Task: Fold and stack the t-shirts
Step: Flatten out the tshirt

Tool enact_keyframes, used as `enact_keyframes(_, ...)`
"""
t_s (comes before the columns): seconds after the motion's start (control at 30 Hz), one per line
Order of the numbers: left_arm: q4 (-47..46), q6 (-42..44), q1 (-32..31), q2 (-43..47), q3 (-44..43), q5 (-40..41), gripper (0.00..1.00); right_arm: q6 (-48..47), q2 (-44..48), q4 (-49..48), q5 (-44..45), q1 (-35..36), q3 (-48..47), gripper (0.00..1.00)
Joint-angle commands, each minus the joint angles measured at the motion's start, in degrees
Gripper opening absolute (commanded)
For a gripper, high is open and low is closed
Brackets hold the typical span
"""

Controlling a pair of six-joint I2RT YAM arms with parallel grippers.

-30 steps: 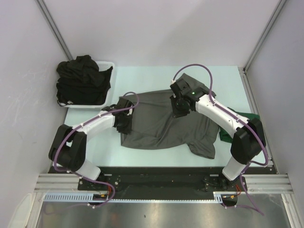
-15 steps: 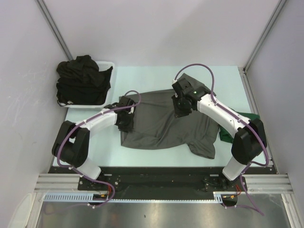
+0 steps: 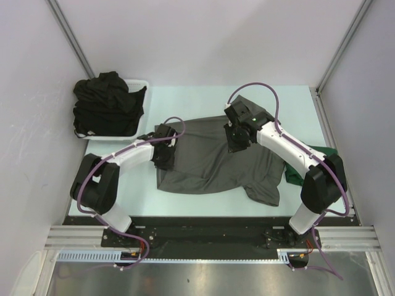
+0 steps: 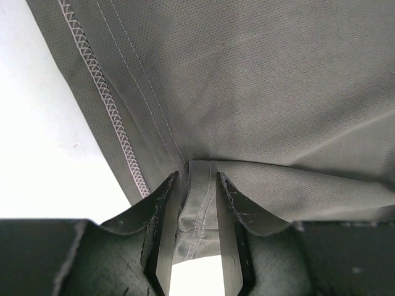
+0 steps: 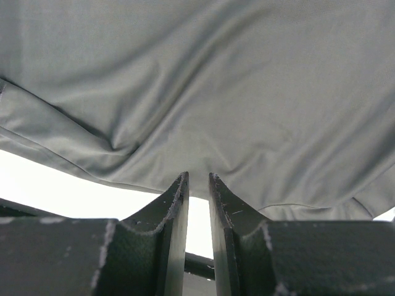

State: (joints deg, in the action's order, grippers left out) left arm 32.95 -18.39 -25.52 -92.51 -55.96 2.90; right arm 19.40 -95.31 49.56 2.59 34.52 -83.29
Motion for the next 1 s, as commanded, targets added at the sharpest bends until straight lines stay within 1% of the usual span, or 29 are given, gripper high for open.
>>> enact_keyframes(0.0,-1.48,1.96,-0.41,-0.91,-1.69,1.23,0.35,-0.77,2.23,1.15,0.92,-0.33,-0.3,0.24)
enact_keyframes(0.5,-1.92,3.36,-0.5,-2.59,-0.9,1.76,0.34,-0.41,0.74,1.59,0.49,-0.16,-1.35,0.24)
enact_keyframes(0.63,-2.1,3.1,-0.5,-2.94,-0.81,1.24,0.29,-0.33,0.39,1.59,0.57,-0.07,-1.62,0.24)
enact_keyframes(0.7,-2.1,3.1,-0.5,-3.03,-0.81,0.97,0.29,-0.33,0.12,1.59,0.4,-0.07,-1.7,0.24)
enact_keyframes(0.73,-2.1,3.19,-0.5,-3.03,-0.81,0.97,0.26,-0.24,0.12,1.5,0.4,-0.07,-1.79,0.24)
enact_keyframes(0.87,-2.01,3.45,-0.5,-3.38,-0.73,1.06,0.22,-0.24,-0.32,1.5,0.14,0.02,-2.06,0.23)
enact_keyframes(0.97,-2.01,3.36,-0.5,-3.29,-0.9,0.88,0.17,-0.33,-0.41,1.5,0.22,0.02,-2.41,0.23)
